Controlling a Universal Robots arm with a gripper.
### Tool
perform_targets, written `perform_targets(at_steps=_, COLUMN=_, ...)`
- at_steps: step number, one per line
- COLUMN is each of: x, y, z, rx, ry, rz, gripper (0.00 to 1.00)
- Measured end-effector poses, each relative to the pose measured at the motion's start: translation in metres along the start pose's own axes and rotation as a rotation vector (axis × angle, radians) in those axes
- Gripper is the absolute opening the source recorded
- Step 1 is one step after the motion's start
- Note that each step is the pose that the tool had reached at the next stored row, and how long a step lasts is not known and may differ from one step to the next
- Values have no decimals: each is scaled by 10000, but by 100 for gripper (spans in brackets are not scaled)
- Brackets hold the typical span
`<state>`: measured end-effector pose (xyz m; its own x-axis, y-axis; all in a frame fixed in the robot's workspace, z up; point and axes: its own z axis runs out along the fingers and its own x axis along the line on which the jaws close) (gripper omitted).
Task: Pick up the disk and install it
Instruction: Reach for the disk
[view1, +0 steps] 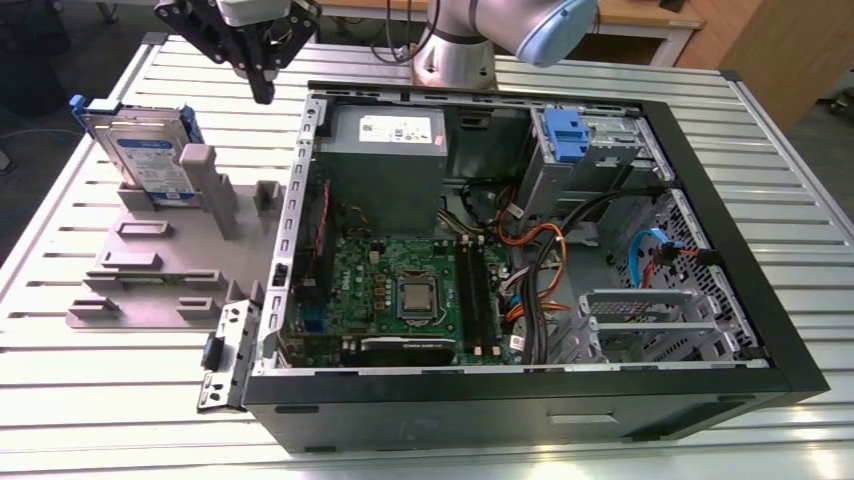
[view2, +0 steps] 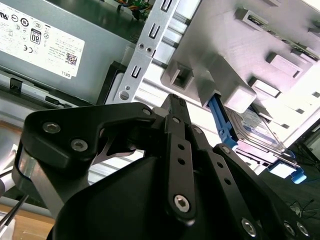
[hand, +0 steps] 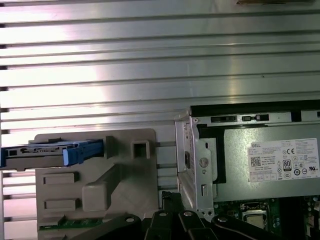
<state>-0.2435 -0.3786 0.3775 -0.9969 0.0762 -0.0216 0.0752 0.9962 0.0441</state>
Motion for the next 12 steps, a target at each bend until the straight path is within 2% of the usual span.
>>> perform_targets(at_steps=12, x=24, y=-2, z=4, rx=0, ry=3, rz=0, gripper=11)
